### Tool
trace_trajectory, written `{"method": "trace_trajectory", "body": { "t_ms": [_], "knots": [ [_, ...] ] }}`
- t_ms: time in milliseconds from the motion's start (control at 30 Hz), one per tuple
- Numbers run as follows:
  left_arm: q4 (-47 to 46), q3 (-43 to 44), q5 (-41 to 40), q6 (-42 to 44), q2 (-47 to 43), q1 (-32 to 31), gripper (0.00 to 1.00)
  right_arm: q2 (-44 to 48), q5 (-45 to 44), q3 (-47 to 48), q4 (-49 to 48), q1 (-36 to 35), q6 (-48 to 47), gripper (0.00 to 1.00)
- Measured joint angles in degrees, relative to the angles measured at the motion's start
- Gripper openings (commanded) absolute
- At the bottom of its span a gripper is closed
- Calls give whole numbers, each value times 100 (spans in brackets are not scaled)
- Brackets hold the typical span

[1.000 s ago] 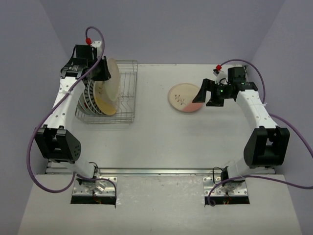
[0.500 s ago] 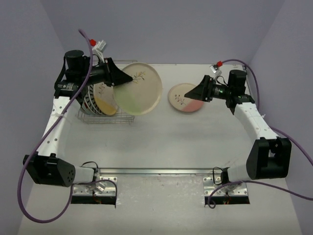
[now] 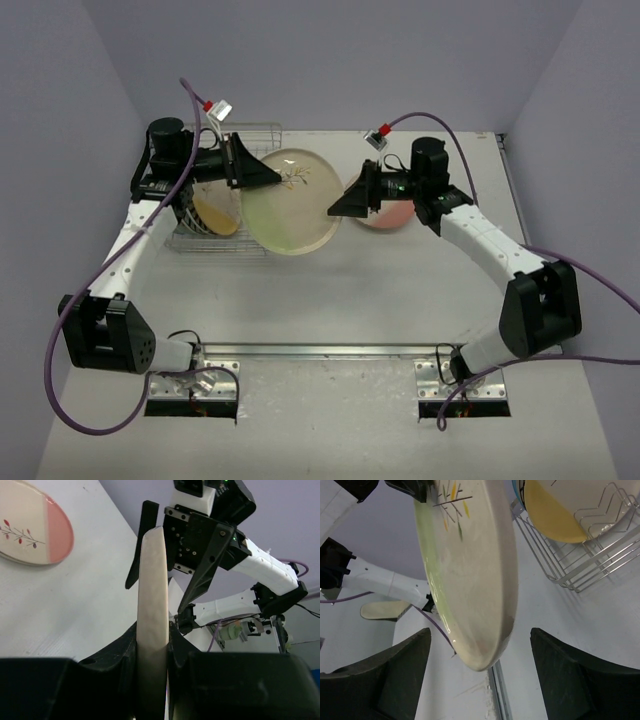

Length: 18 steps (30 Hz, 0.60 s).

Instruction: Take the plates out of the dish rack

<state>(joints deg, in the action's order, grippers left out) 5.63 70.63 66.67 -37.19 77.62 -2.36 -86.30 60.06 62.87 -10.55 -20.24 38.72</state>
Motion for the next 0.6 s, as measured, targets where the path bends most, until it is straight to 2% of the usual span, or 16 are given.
{"method": "trace_trajectory", "body": {
  "t_ms": [67,100,133,167,200,333,367,433,500,600],
  "knots": [
    [-118,-62,73,-63,0,3,0,-137,4,1,-59,-50,22,34],
    [-165,-95,106,-90,0,4,0,-199,6,2,-82,-68,26,15],
    [-186,-121,125,-100,0,4,0,-251,21,2,-117,-85,77,6],
    [-200,-145,111,-70,0,4,3,-278,81,0,-146,-93,141,1],
    [-279,-170,172,-34,7,4,9,-282,152,-2,-134,-93,221,0],
    [-296,-177,196,-69,15,5,55,-279,214,-46,-326,-84,367,0],
    [-281,-175,184,-75,17,5,63,-280,226,-65,-382,-80,385,0],
    [-91,-134,79,39,17,16,91,-280,276,-144,-531,-17,557,0],
    [233,-4,-117,253,21,34,100,-280,347,-315,-696,162,814,0],
    [809,293,-548,649,39,63,100,-300,413,-630,-897,684,1255,0]
  ]
}}
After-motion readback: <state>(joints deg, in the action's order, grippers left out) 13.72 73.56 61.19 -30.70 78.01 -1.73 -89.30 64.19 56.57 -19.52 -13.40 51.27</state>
